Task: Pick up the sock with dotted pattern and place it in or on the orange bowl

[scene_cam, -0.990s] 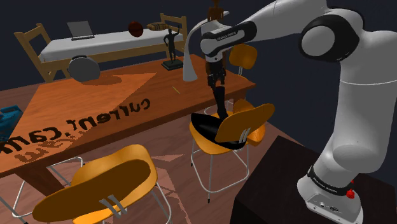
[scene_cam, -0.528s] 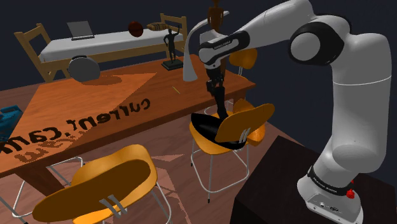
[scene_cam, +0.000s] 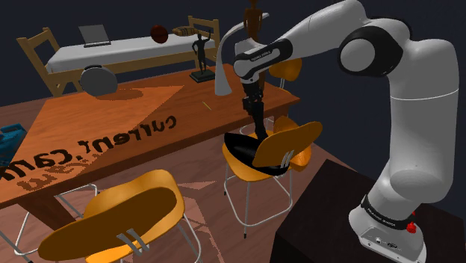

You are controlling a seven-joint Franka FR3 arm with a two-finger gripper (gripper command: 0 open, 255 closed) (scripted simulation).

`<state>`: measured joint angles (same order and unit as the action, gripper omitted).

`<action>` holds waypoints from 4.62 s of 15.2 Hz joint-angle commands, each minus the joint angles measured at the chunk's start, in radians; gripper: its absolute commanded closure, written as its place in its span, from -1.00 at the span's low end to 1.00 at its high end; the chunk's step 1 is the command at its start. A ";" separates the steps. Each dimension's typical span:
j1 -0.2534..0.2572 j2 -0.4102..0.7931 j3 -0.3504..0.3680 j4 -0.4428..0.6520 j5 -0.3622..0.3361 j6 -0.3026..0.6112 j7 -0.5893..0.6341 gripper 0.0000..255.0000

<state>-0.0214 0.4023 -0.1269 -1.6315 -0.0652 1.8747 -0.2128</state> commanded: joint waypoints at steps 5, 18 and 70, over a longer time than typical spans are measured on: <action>0.000 0.000 0.000 0.000 0.000 0.000 0.000 1.00; 0.000 -0.026 -0.001 0.057 -0.002 -0.083 -0.006 1.00; -0.083 -0.433 -0.075 0.006 -0.078 -0.414 -0.194 1.00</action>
<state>-0.1047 -0.0295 -0.2025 -1.6122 -0.1429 1.4474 -0.4096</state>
